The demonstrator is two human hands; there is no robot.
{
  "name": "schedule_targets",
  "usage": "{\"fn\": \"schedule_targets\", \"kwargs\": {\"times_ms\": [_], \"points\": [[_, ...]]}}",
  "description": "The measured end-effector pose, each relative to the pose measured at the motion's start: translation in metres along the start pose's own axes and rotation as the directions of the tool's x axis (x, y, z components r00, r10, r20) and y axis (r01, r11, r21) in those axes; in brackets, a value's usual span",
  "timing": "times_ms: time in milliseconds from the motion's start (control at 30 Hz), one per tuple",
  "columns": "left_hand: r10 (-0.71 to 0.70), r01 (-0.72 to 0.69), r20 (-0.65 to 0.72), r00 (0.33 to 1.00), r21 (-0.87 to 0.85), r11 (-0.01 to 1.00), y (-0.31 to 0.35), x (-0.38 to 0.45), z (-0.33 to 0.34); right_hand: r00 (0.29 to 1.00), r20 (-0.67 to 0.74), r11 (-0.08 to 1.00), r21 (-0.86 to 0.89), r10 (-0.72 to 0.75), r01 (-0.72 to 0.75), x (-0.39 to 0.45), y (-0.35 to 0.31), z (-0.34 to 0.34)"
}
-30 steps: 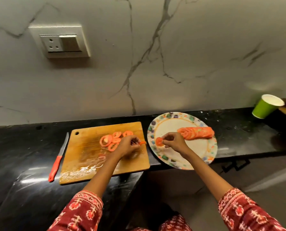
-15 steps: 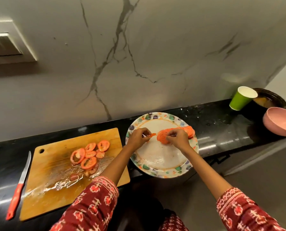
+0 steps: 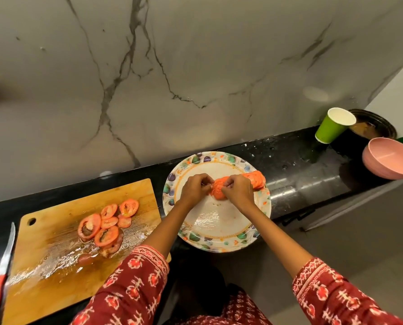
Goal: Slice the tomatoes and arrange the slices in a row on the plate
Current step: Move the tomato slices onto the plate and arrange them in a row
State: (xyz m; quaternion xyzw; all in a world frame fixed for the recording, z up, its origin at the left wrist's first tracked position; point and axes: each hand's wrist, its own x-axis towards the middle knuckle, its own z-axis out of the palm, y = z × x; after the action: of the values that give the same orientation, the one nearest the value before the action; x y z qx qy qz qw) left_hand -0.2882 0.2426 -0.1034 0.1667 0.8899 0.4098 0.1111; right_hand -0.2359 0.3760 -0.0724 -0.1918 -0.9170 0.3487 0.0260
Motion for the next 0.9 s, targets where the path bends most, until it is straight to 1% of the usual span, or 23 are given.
{"fn": "schedule_targets", "kwargs": {"times_ms": [233,367,500,600,767,800,900], "points": [[0.005,-0.009,-0.076,0.997,-0.062,0.998,-0.003,-0.003,-0.003,0.999,-0.008,0.999,0.002,-0.044,0.044,0.001,0.002,0.001],[0.002,-0.005,-0.095,0.995,-0.037,0.999,-0.009,-0.012,-0.008,0.997,-0.027,0.997,0.017,-0.069,0.069,0.001,0.005,-0.001],[-0.027,0.023,-0.173,0.985,-0.025,0.999,-0.019,-0.029,-0.018,0.995,-0.032,0.994,0.055,-0.093,0.095,-0.003,0.002,0.0],[-0.047,0.046,-0.257,0.965,-0.009,0.999,-0.025,-0.049,-0.027,0.993,-0.026,0.99,0.084,-0.112,0.114,-0.007,-0.002,0.003],[-0.014,0.029,-0.365,0.931,0.034,0.999,-0.043,-0.092,-0.05,0.968,0.028,0.963,0.118,-0.248,0.243,-0.025,-0.018,0.021],[-0.019,0.038,-0.402,0.915,0.038,0.999,-0.048,-0.106,-0.059,0.959,0.044,0.954,0.12,-0.281,0.274,-0.032,-0.026,0.028],[-0.049,0.077,-0.476,0.878,0.039,0.996,-0.061,-0.129,-0.079,0.947,0.076,0.947,0.105,-0.311,0.303,-0.038,-0.041,0.045]]}}
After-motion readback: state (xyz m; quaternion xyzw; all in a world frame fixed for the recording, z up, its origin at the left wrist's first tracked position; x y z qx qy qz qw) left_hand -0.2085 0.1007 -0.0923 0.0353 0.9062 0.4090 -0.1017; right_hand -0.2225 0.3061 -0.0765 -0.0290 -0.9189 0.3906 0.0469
